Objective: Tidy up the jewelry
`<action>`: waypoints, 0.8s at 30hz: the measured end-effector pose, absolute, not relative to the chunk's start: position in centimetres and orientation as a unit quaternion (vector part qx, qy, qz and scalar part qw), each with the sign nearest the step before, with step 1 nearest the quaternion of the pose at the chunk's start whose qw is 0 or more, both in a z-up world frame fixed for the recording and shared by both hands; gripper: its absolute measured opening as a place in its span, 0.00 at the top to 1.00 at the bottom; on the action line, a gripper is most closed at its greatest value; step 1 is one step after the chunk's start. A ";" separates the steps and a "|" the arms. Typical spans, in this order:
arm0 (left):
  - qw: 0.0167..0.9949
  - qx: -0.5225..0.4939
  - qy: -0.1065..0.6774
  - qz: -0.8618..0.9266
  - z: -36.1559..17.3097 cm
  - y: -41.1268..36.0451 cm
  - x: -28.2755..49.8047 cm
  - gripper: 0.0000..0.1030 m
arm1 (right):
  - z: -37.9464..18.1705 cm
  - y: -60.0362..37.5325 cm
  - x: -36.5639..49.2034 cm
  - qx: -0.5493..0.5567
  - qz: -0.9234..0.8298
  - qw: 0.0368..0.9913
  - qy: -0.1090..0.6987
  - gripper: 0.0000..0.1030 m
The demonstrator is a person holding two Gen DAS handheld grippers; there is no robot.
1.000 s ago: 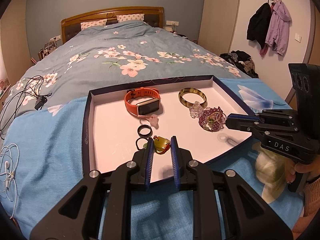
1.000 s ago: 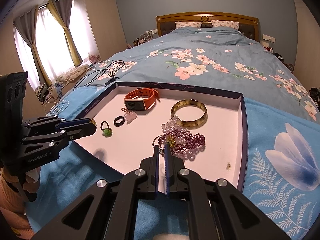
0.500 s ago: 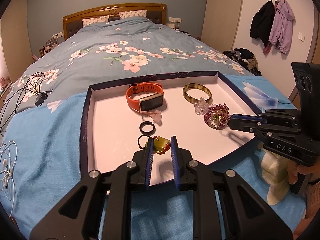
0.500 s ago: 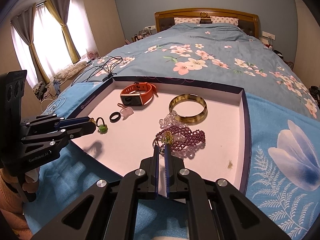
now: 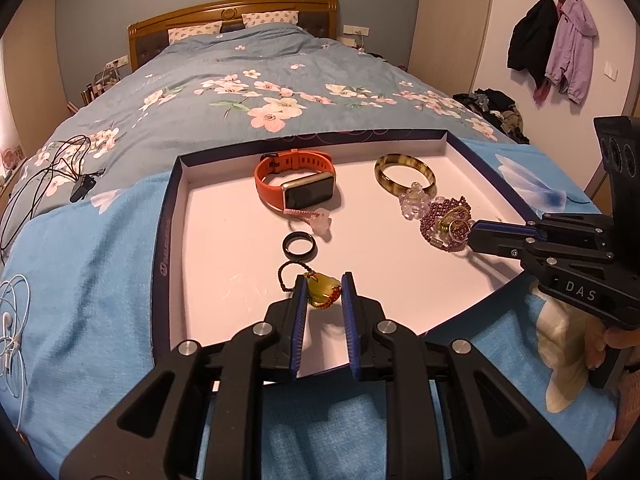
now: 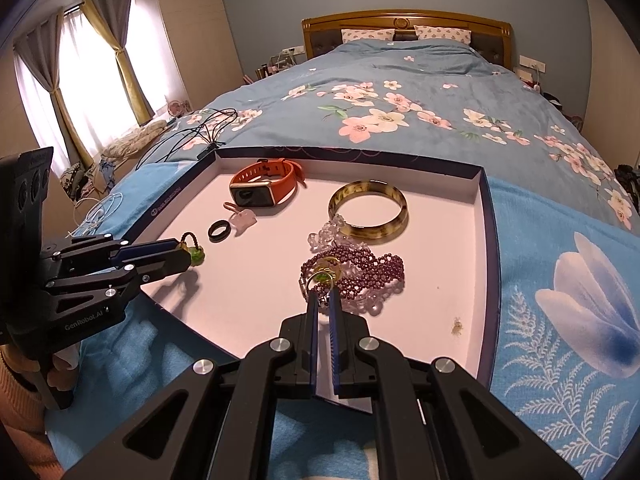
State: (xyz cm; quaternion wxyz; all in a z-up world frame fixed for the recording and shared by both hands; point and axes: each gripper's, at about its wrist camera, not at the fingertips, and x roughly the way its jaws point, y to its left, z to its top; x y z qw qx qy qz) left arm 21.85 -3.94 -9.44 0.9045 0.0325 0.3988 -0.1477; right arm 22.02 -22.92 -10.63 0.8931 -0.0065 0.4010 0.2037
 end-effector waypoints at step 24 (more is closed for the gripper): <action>0.936 0.023 0.328 -0.126 -6.0 -1.8 17.0 0.16 | -8.2 -24.9 17.9 0.017 0.179 0.924 0.339 0.38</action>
